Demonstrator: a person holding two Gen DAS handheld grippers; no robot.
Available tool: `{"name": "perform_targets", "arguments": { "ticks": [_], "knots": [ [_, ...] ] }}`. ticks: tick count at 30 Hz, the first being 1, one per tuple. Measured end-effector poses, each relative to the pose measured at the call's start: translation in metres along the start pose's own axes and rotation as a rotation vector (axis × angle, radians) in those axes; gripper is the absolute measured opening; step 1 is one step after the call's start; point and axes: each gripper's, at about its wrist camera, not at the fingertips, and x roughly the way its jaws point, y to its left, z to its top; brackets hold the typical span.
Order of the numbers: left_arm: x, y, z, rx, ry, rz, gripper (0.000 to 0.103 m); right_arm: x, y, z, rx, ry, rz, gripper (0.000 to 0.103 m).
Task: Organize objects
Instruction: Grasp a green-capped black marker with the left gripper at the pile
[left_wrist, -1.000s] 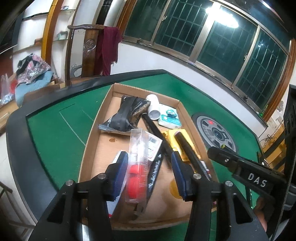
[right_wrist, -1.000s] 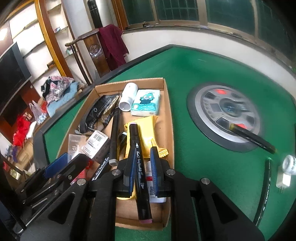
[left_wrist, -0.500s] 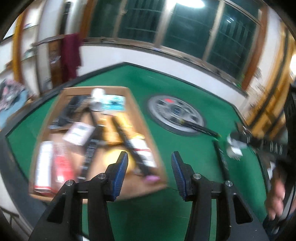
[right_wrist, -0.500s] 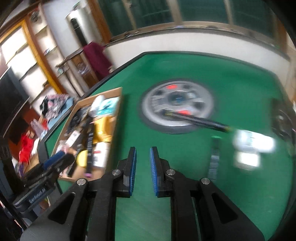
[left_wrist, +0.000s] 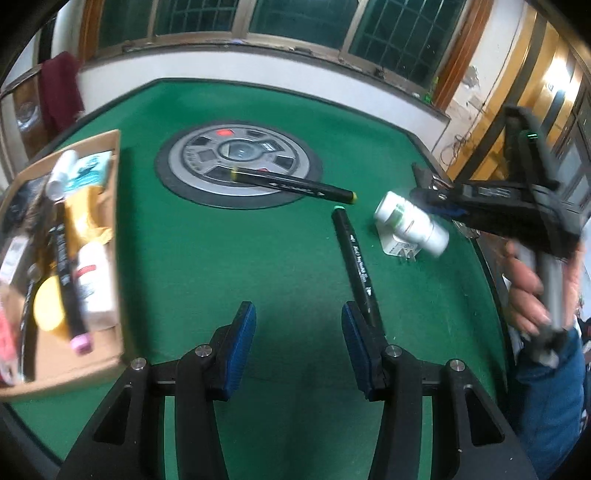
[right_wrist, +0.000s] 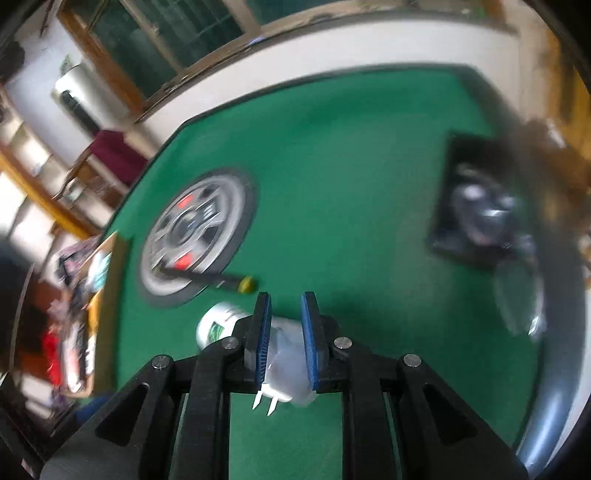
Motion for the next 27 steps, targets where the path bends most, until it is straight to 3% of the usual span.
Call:
{"name": "perform_targets", "arguments": {
  "ticks": [3, 9, 13, 15, 17, 18, 19, 20, 21, 27],
  "knots": [
    [0.014, -0.009, 0.010, 0.034, 0.023, 0.003, 0.043, -0.006, 0.016, -0.010, -0.021, 0.073, 0.106, 0.014],
    [0.050, -0.028, 0.023, 0.065, 0.093, 0.018, 0.043, -0.020, 0.018, -0.021, -0.009, 0.018, 0.058, 0.014],
    [0.062, -0.043, 0.032, 0.083, 0.083, 0.038, 0.050, -0.025, 0.014, -0.020, 0.001, -0.005, 0.060, 0.015],
    [0.074, -0.049, 0.037, 0.112, 0.096, 0.093, 0.050, -0.025, 0.017, -0.021, -0.006, -0.001, 0.065, 0.020],
    [0.081, -0.058, 0.040, 0.177, 0.062, 0.199, 0.052, -0.024, 0.020, -0.022, -0.013, 0.006, 0.075, 0.021],
    [0.081, -0.059, 0.040, 0.182, 0.051, 0.208, 0.051, -0.023, 0.023, -0.023, -0.022, 0.011, 0.079, 0.021],
    [0.078, -0.055, 0.039, 0.155, 0.050, 0.185, 0.043, -0.022, 0.027, -0.025, -0.036, 0.019, 0.074, 0.021],
    [0.075, -0.051, 0.038, 0.151, 0.042, 0.197, 0.024, -0.022, 0.030, -0.026, -0.043, 0.023, 0.066, 0.021],
    [0.071, -0.046, 0.037, 0.146, 0.036, 0.214, 0.014, -0.022, 0.032, -0.028, -0.047, 0.027, 0.060, 0.021],
    [0.028, -0.005, 0.006, 0.058, 0.033, 0.167, 0.012, -0.007, 0.048, -0.041, -0.085, 0.086, 0.042, 0.026]
  ]
}}
